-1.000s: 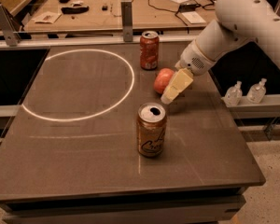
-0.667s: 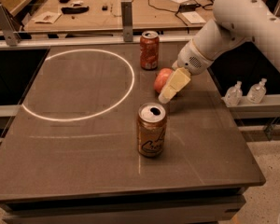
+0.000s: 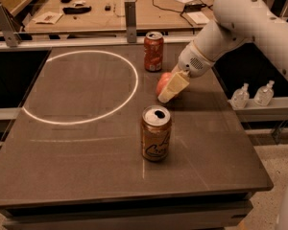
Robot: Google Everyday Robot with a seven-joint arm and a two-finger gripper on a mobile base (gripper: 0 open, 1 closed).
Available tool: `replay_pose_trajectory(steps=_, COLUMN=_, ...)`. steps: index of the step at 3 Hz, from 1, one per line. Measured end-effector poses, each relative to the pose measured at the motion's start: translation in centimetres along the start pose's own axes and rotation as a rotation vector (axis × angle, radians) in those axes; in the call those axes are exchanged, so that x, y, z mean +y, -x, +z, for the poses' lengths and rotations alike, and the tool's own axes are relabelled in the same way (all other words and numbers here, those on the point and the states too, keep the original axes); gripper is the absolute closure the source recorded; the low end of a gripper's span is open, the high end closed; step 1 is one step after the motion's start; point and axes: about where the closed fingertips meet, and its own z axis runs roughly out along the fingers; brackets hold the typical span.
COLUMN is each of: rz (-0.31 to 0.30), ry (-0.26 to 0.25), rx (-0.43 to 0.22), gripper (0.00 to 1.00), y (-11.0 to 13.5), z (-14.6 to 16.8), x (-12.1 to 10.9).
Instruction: Pick apple
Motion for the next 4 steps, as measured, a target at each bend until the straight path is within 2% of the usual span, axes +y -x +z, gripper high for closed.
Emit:
replay_pose_trajectory(steps=2, rz=-0.006, ry=0.019, rx=0.003, gripper=0.87, y=0.4, z=-0.4, x=1.2)
replay_pose_trajectory(steps=3, rz=-0.02, ry=0.001, rx=-0.089, gripper=1.0, y=0.8, z=-1.5, x=1.9)
replay_pose_trajectory(steps=4, rz=-0.032, ry=-0.053, rx=-0.239, gripper=1.0, y=1.5, z=-3.6, x=1.9)
